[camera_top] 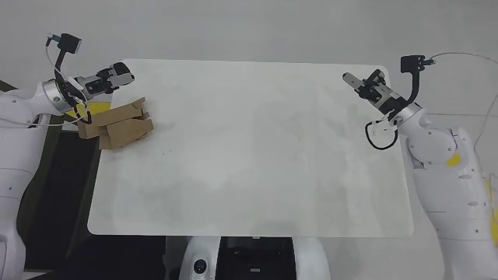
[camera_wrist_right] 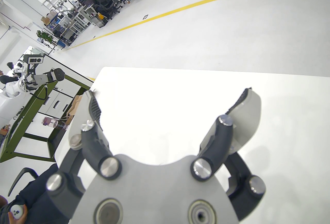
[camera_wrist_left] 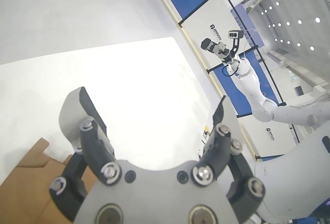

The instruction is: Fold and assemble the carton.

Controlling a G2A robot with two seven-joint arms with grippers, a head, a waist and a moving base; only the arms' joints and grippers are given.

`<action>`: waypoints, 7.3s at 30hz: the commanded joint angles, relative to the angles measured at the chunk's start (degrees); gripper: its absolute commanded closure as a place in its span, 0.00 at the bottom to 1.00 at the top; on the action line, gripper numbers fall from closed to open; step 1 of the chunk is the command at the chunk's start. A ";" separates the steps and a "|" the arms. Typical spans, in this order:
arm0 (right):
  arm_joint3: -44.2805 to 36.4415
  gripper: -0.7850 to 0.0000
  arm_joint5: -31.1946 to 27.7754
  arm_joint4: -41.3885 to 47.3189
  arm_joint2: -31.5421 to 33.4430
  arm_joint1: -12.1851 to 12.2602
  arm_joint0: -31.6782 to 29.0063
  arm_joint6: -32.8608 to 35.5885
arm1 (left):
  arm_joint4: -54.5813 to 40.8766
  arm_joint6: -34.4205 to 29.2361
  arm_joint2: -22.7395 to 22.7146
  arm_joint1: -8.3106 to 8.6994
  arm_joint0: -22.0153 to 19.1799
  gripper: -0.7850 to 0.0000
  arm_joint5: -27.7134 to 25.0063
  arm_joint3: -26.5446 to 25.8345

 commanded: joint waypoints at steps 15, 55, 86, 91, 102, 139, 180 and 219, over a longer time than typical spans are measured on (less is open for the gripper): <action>0.00 0.00 0.00 0.00 0.00 0.00 0.00 0.00 | -3.97 -3.04 -3.19 0.76 2.07 0.00 4.69 7.20; 0.00 0.00 0.00 0.00 0.00 0.00 0.00 0.00 | 28.18 -0.28 0.06 3.64 -7.42 0.00 4.80 32.45; 0.00 0.00 0.00 0.00 0.00 0.00 0.00 0.00 | 41.62 5.35 10.66 -1.50 -18.21 1.00 13.60 44.88; 0.00 0.00 0.00 0.00 0.00 0.00 0.00 0.00 | 40.42 5.14 10.51 -1.84 -19.18 1.00 12.51 46.49; 0.00 0.00 0.00 0.00 0.00 0.00 0.00 0.00 | 34.15 4.32 7.64 -1.28 -21.30 1.00 8.93 48.86; 0.00 0.00 0.00 0.00 0.00 0.00 0.00 0.00 | -2.90 -13.42 6.82 -5.67 -22.79 1.00 16.43 24.98; 0.00 0.00 0.00 0.00 0.00 0.00 0.00 0.00 | -3.99 -11.83 29.44 -17.12 -26.17 1.00 22.37 -2.31; 6.46 0.00 -9.85 10.01 -1.75 0.35 2.01 13.53 | -8.04 -14.66 30.84 -18.57 -27.65 1.00 23.41 -0.96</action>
